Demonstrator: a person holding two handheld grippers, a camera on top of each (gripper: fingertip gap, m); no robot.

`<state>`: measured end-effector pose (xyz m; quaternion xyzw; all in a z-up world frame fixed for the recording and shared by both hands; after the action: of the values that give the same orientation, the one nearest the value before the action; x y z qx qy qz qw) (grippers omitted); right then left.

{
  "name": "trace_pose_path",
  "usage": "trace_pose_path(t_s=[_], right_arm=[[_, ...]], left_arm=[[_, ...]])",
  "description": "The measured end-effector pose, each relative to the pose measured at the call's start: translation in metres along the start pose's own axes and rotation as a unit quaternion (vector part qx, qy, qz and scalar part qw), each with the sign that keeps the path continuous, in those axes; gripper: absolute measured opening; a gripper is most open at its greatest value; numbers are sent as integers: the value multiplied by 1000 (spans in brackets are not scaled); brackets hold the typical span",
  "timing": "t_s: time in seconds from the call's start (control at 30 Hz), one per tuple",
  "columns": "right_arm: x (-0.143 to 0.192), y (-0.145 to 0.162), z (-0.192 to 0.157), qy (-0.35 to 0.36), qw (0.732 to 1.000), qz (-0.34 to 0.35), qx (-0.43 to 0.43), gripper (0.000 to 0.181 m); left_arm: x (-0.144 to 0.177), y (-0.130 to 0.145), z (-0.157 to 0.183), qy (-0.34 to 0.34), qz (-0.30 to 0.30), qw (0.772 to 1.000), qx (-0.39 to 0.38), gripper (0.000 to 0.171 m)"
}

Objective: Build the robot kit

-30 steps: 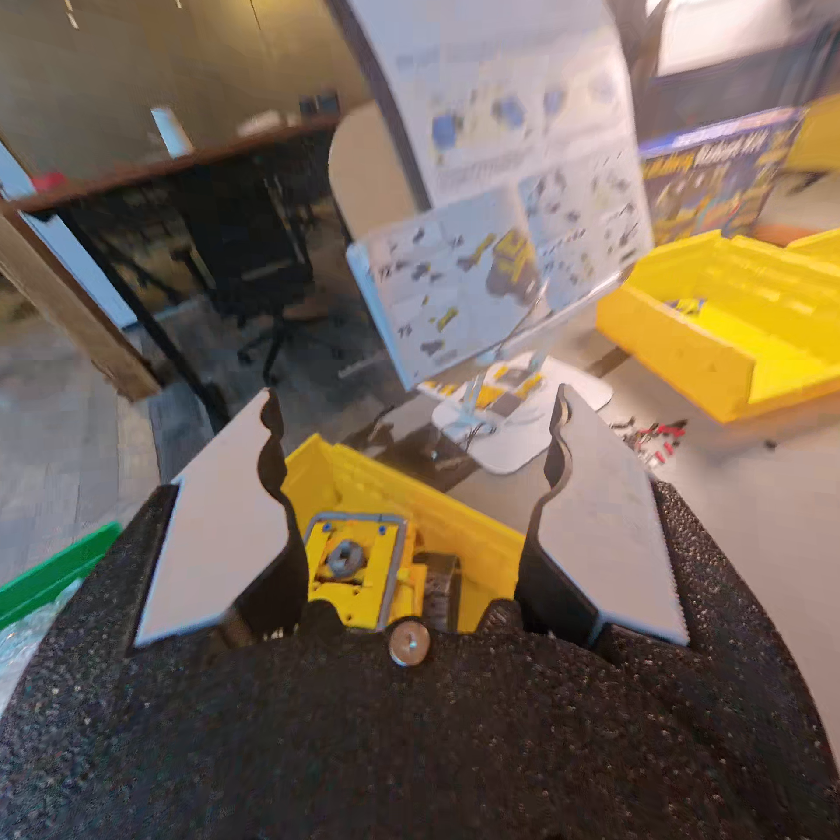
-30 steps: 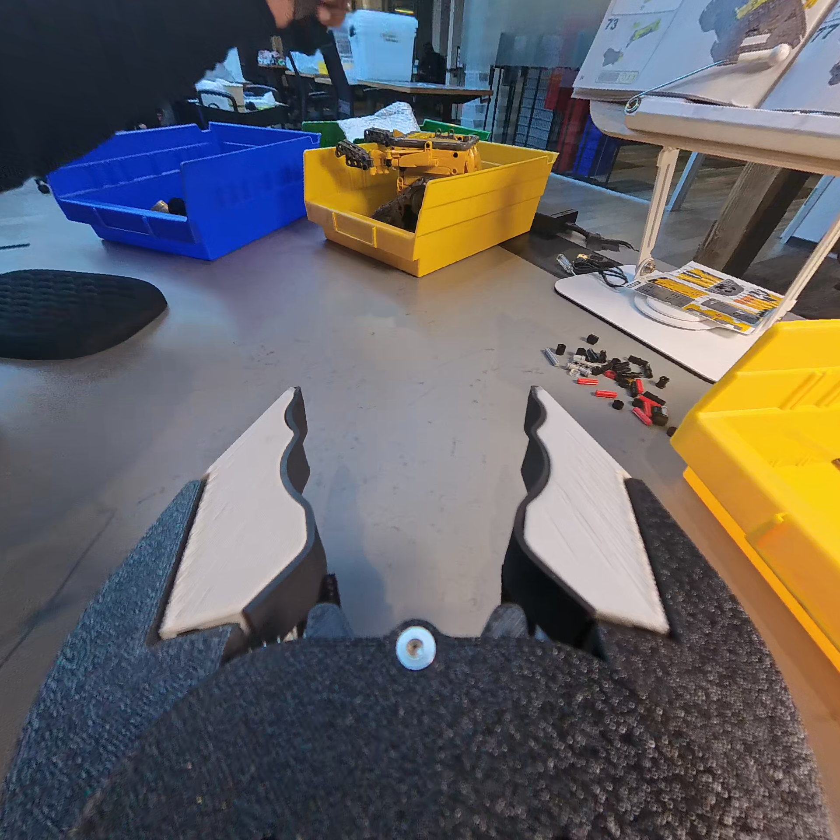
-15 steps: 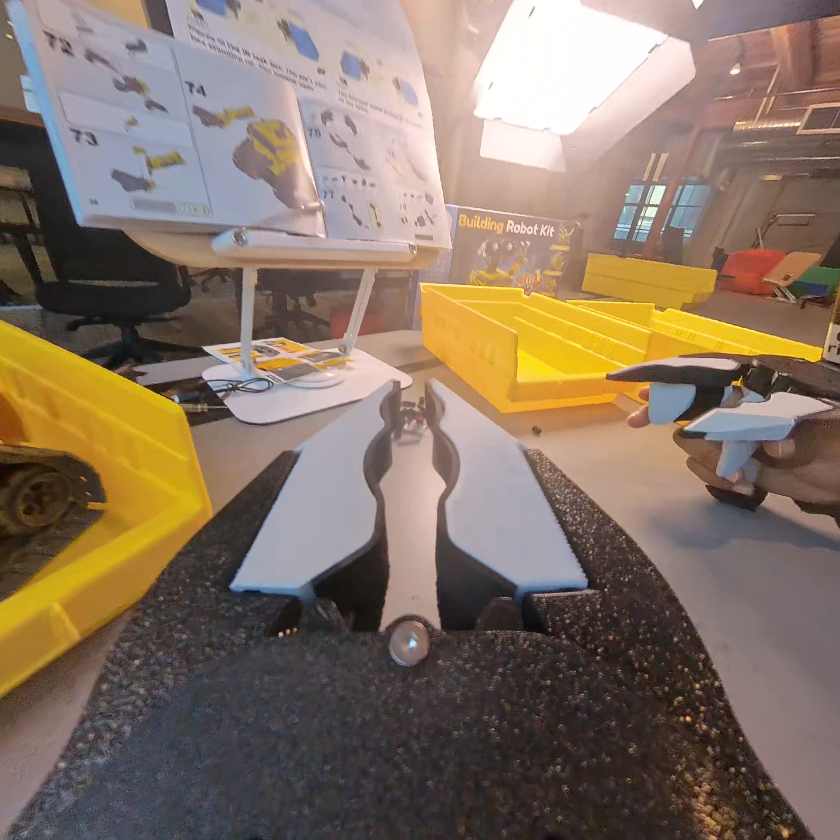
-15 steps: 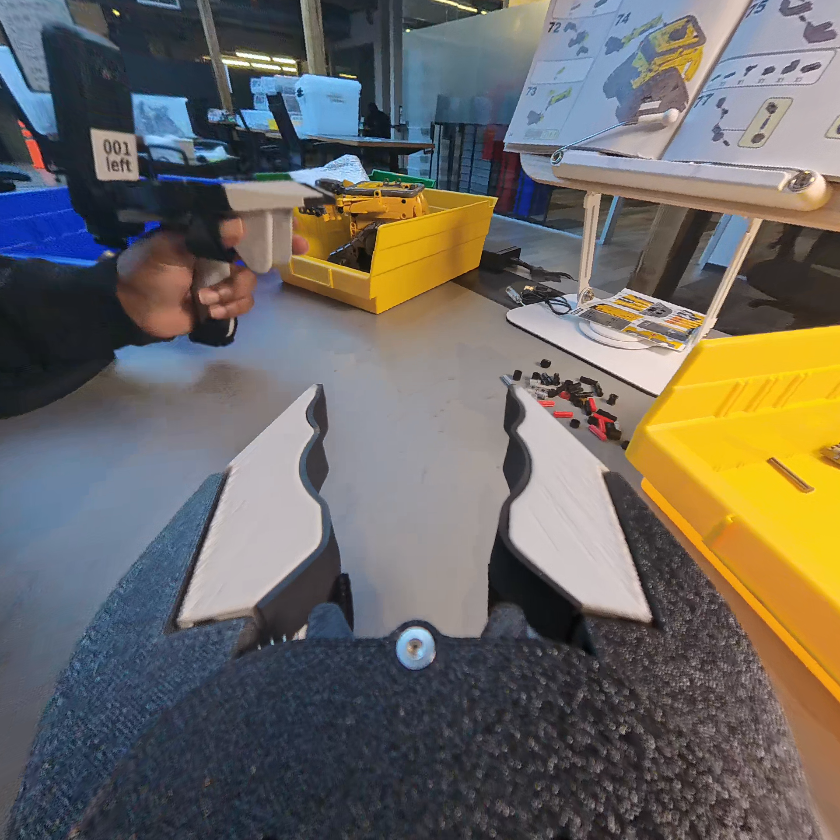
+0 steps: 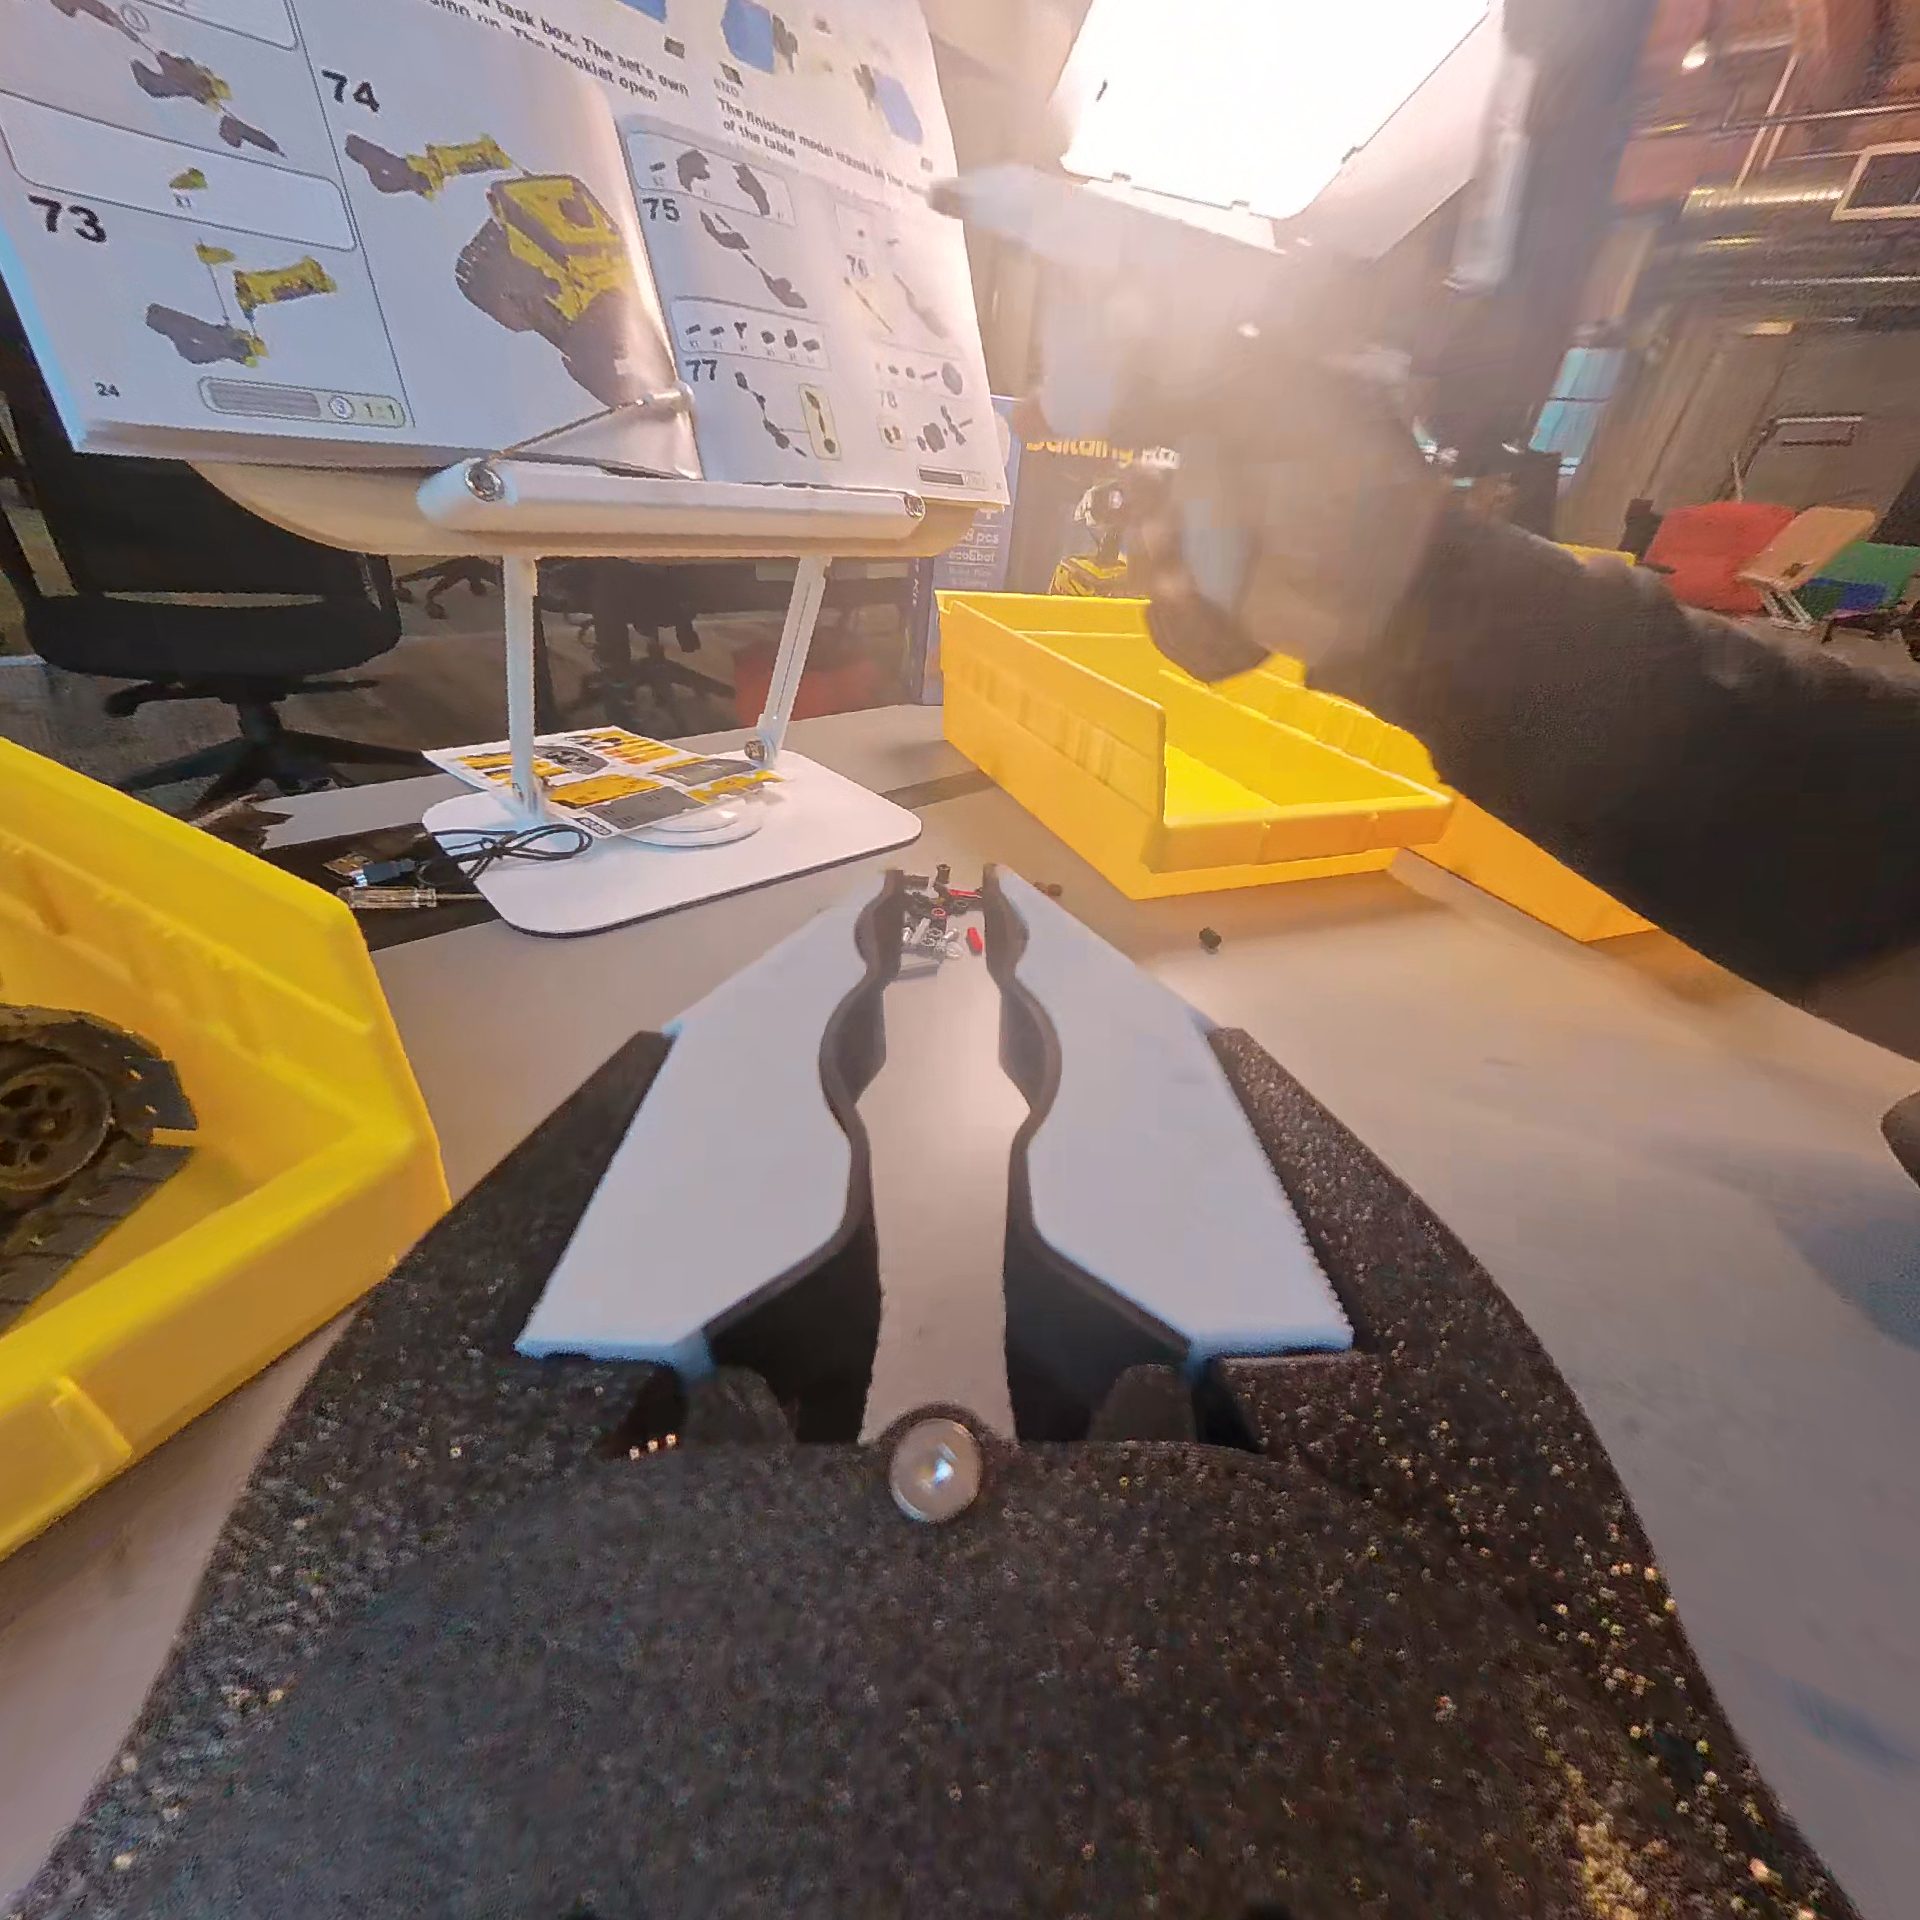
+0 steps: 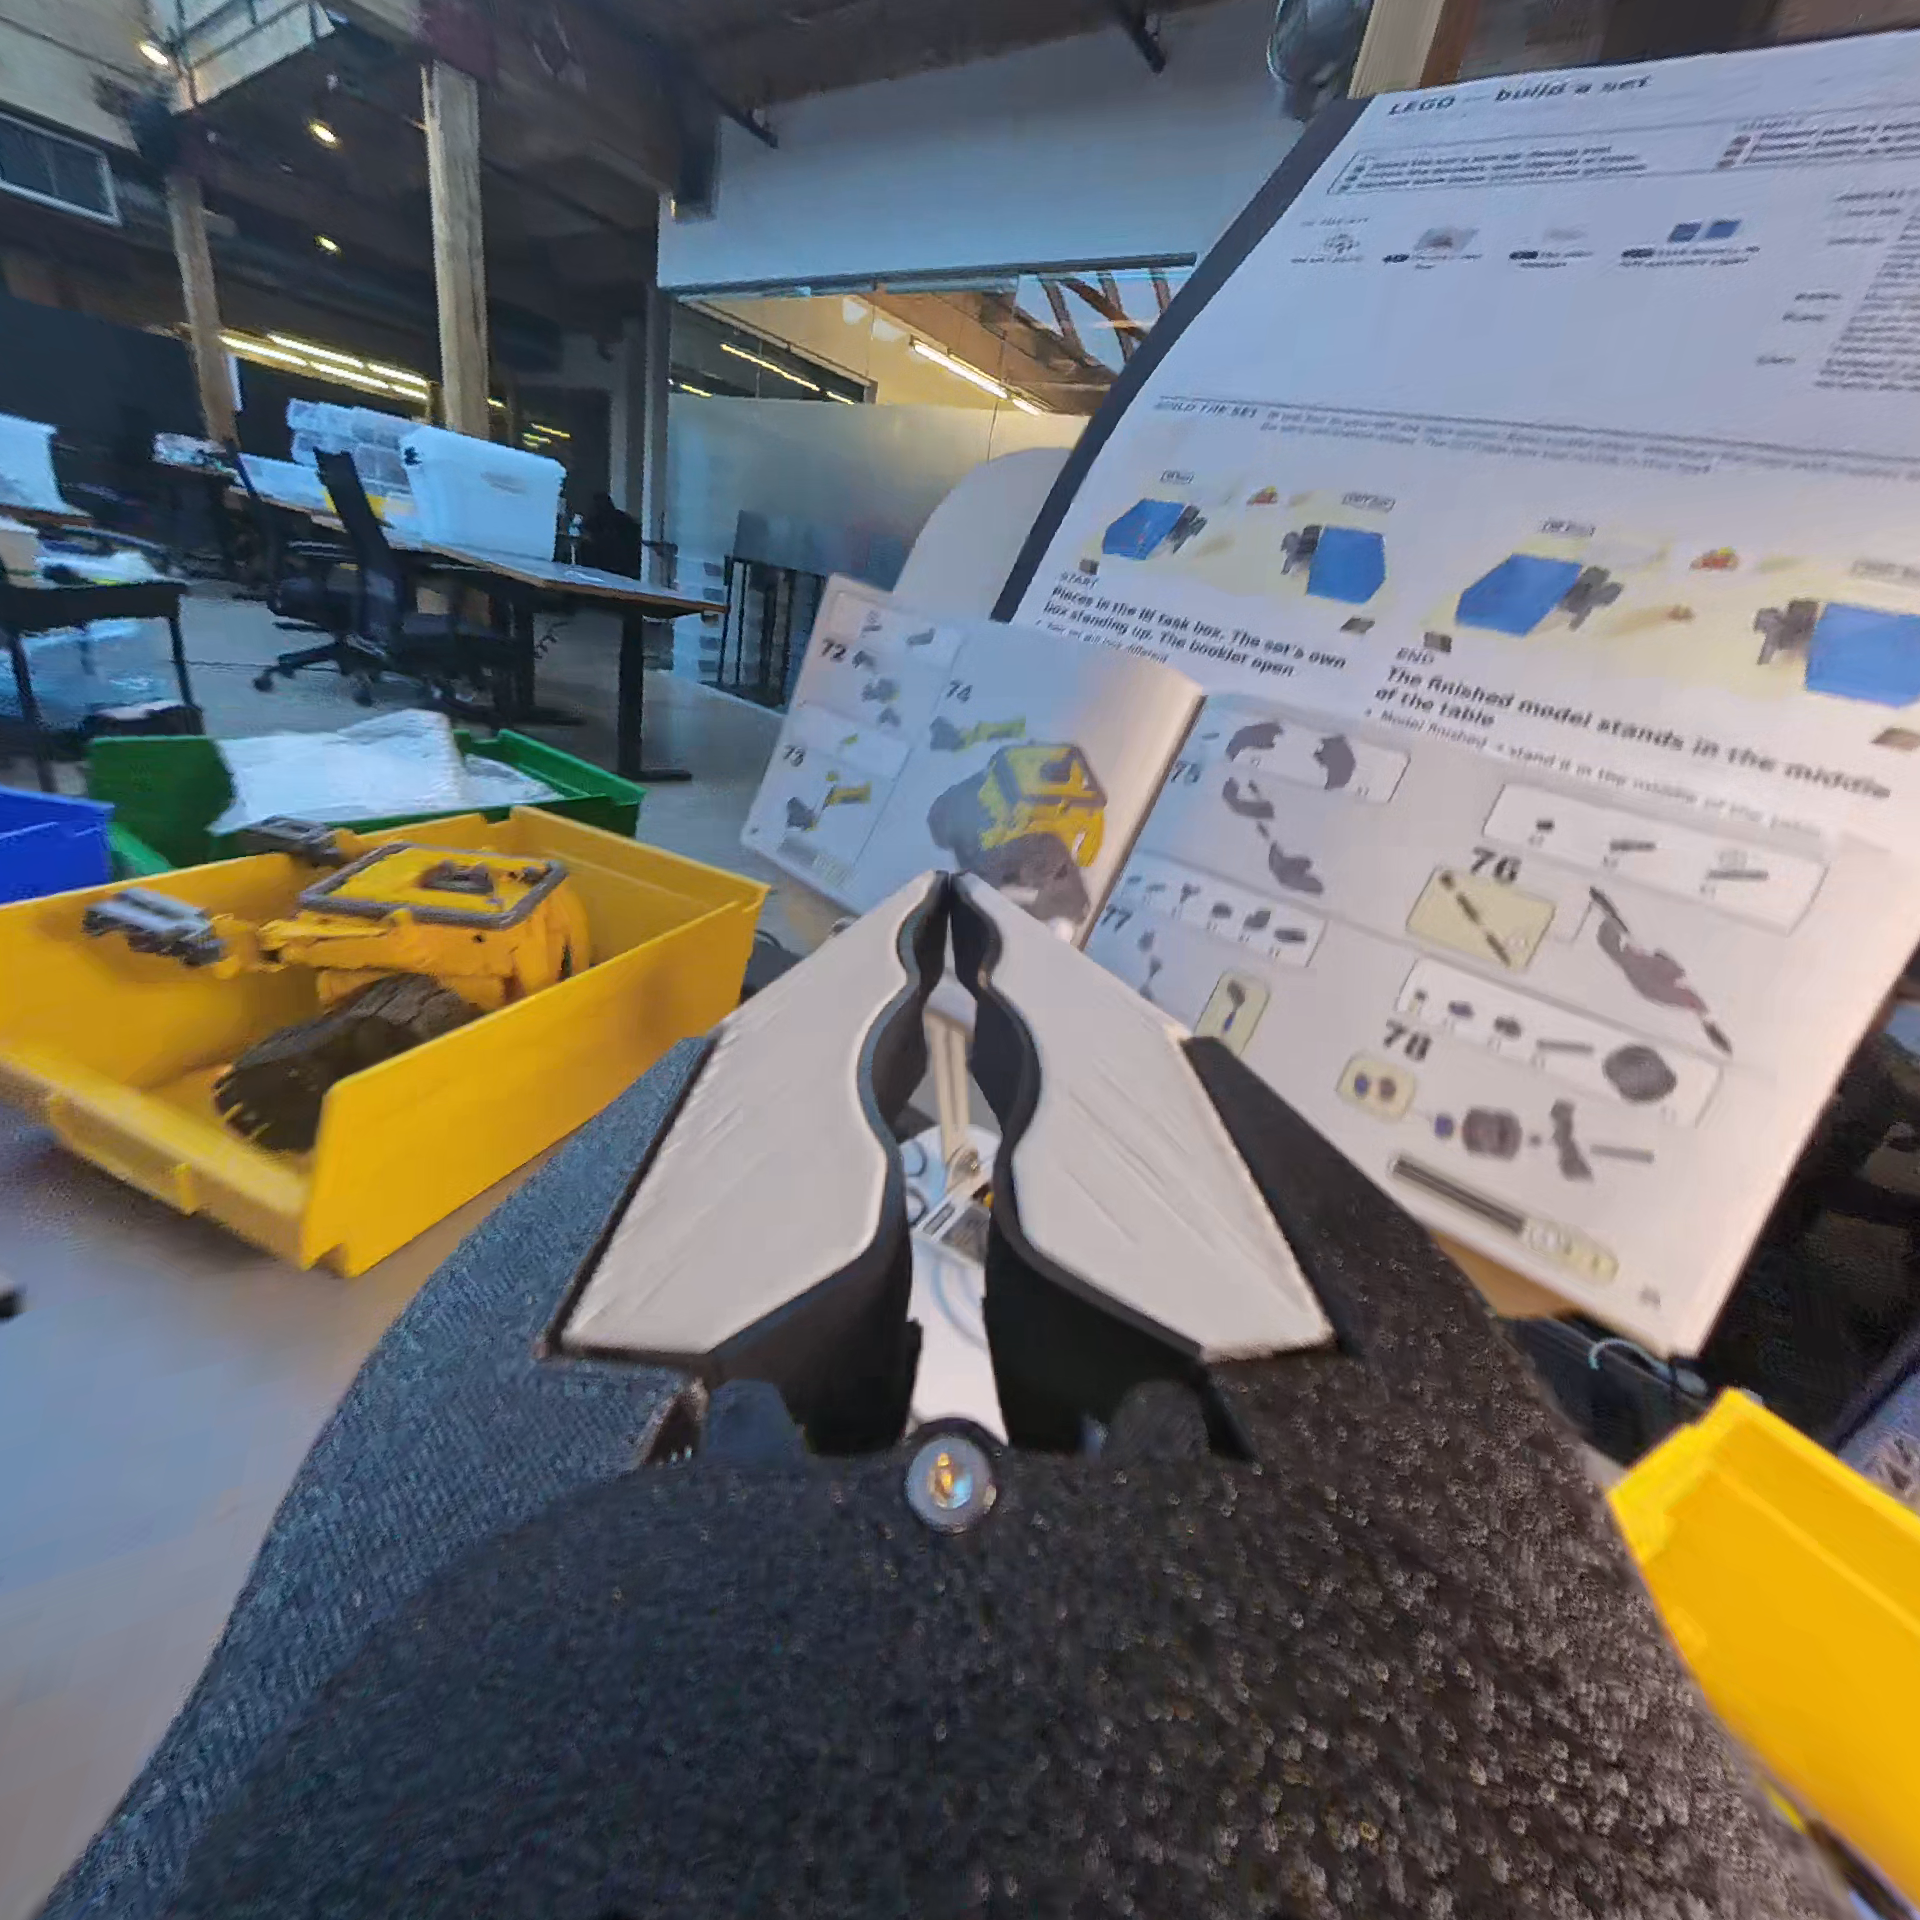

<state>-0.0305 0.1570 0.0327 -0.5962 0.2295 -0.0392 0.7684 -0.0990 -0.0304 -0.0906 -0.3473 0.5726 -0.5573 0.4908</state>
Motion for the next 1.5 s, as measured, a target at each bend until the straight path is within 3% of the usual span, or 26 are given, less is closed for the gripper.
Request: trace_pose_path(t_s=[0.1,0.2,0.33,0.43,0.63,1.17,1.33,1.5], right_arm=[[-62,6,33,19,999,-18,27,0],[-102,22,53,30,997,-47,44,0],[-119,38,67,52,995,-73,54,0],[-120,42,72,55,994,-78,55,0],[-113,37,80,60,993,-73,68,2],[-96,38,104,88,990,-87,66,7],[-65,13,73,44,997,-54,34,12],[1,4,4,-40,998,-54,-21,17]], left_arm=[[1,-1,-2,-3,1,1000,-11,12],[1,5,-3,3,-21,1000,-23,15],[0,15,-3,14,-52,999,-4,27],[-1,17,-3,16,-57,998,3,26],[0,15,-5,16,-42,999,4,10],[-1,18,-3,22,-49,999,-2,22],[-2,19,-2,21,-54,998,-18,34],[0,7,3,32,-28,999,-21,25]])
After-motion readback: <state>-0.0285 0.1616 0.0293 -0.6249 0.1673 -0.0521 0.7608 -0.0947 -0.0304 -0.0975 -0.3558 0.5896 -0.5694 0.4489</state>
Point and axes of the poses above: each gripper's, where its closed fingertips meet, x back along the fingers, y out of its underside, z = x × y across the jaws, the point moved 2 cm from there along x, back along the fingers, and after that the axes turned 9 degrees about z, right-handed, at the moved point
